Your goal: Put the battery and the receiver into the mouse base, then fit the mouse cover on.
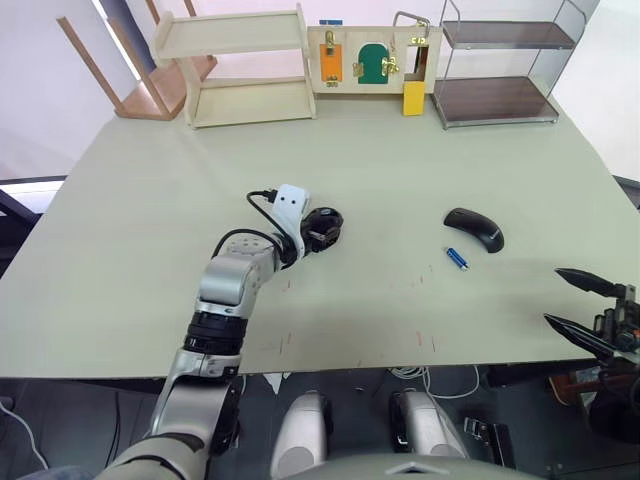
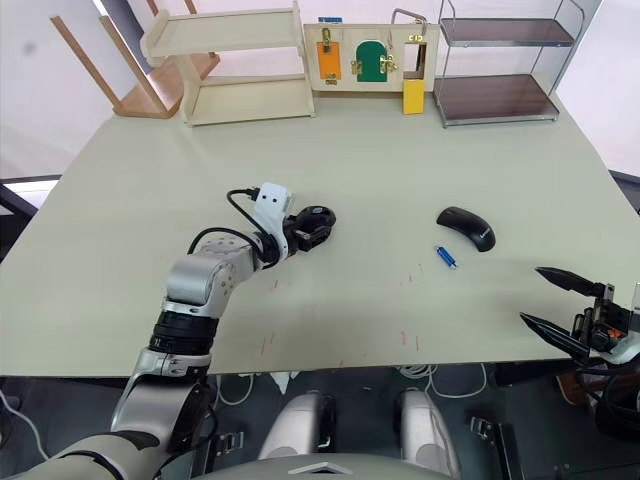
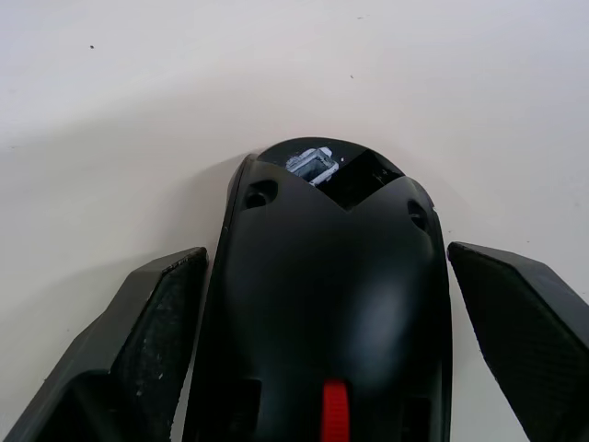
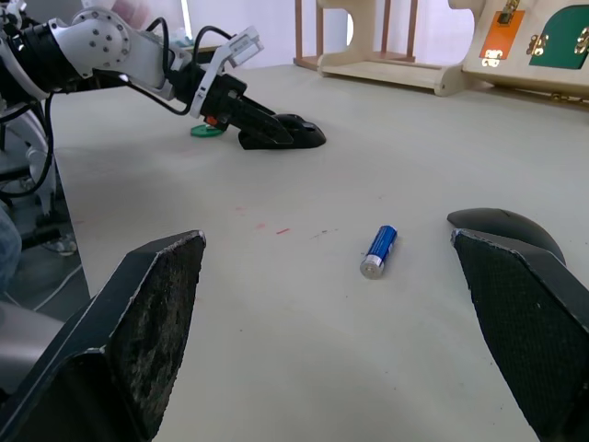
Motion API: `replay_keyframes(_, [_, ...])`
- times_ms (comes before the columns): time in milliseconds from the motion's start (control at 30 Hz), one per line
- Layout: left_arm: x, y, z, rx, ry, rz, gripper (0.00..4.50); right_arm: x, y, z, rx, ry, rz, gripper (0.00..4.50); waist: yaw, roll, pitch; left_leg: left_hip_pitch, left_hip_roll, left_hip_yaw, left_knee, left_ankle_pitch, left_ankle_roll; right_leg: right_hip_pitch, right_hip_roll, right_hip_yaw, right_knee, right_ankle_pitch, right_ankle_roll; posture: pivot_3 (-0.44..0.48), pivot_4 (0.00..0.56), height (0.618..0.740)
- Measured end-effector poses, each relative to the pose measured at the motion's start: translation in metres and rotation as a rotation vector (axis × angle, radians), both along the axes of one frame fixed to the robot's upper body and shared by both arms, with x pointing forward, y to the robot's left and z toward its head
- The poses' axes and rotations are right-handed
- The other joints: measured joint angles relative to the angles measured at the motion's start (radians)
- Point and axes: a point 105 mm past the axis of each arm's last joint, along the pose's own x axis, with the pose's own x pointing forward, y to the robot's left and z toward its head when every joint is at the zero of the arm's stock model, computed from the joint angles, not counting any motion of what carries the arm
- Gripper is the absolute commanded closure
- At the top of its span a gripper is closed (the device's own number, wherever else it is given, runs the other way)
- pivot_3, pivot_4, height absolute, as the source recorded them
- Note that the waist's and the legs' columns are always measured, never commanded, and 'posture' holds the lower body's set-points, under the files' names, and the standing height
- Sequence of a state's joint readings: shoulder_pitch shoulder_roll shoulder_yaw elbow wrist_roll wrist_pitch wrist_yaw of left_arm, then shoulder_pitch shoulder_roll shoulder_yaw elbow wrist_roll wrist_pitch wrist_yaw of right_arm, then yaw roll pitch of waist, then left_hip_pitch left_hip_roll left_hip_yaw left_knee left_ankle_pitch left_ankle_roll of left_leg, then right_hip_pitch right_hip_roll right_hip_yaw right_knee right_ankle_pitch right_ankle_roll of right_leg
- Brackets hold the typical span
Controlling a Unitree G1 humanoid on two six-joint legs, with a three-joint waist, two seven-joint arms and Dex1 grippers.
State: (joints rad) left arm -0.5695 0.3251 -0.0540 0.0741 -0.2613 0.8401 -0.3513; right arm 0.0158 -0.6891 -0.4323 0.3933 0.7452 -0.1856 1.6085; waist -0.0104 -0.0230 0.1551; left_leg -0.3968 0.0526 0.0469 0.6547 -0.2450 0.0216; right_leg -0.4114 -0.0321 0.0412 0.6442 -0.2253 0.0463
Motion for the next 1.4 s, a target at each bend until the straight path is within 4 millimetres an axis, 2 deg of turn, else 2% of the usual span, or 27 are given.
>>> replay_keyframes(67, [0.001,0.0,0.0,0.003,0.0,0.0,1.46,0.0,0.0,0.0,0.0,-0.001,0.0,0.0,0.001,0.0,0.0,0.0,0.0,0.0,0.0,0.0,0.0,0.0,0.0,0.0,0.0,0.0,0.0,0.0,0.15,0.74])
replay_keyframes(400, [-0.002,-0.001,0.004,0.109,-0.037,-0.068,1.48,0.001,0.002,-0.001,0.0,-0.015,-0.001,0.0,0.0,0.0,0.0,0.0,0.0,0.0,0.0,0.0,0.0,0.0,0.0,0.0,0.0,0.0,0.0,0.0,0.15,0.74])
replay_keyframes(467, [-0.006,-0.001,0.013,0.127,-0.078,-0.142,1.48,0.001,0.003,-0.002,0.003,-0.012,-0.001,0.0,-0.001,0.0,0.0,0.0,0.0,0.0,0.0,0.0,0.0,0.0,0.0,0.0,0.0,0.0,0.0,0.0,0.15,0.74])
replay_keyframes(500, [-0.018,-0.006,0.02,0.161,-0.111,-0.269,1.48,0.001,0.004,-0.002,0.004,-0.017,0.0,0.0,-0.003,0.001,0.0,0.0,0.0,0.0,0.0,0.0,0.0,0.0,0.0,0.0,0.0,0.0,0.0,0.0,0.15,0.74])
replay_keyframes(800, [-0.055,-0.032,0.03,0.161,-0.125,-0.592,1.48,0.002,0.005,-0.002,0.006,-0.017,0.002,0.0,0.0,0.001,0.0,0.0,0.0,0.001,0.0,0.0,0.0,0.0,-0.001,0.0,0.0,0.0,0.0,0.0,0.15,0.74])
replay_keyframes(967, [-0.073,-0.046,0.022,0.177,-0.092,-0.735,1.48,0.001,0.007,0.0,0.0,-0.025,0.011,0.0,0.0,0.001,0.0,0.0,0.0,0.001,0.0,0.0,0.0,0.0,0.0,0.001,0.0,0.0,0.0,0.0,0.15,0.74])
replay_keyframes(1033, [-0.083,-0.056,0.013,0.178,-0.048,-0.806,1.48,0.001,0.007,-0.001,0.002,-0.018,0.01,0.0,0.0,0.001,0.0,0.0,0.0,0.001,0.0,0.0,0.0,0.0,0.0,0.001,0.0,0.0,0.0,0.0,0.15,0.74])
replay_keyframes(1233, [-0.098,-0.069,-0.008,0.207,0.035,-0.886,1.48,0.002,0.009,0.002,0.003,-0.02,0.018,0.0,-0.001,0.001,0.0,0.0,0.0,0.001,0.0,0.0,0.0,0.0,0.0,0.001,0.0,0.0,0.0,0.0,0.15,0.74])
replay_keyframes(1400, [-0.099,-0.072,-0.014,0.23,0.042,-0.888,1.48,0.002,0.009,0.002,0.001,-0.019,0.018,0.0,0.0,0.001,0.0,0.0,0.0,0.001,0.0,0.0,0.0,0.0,0.0,0.001,0.0,-0.001,-0.001,0.0,0.15,0.74])
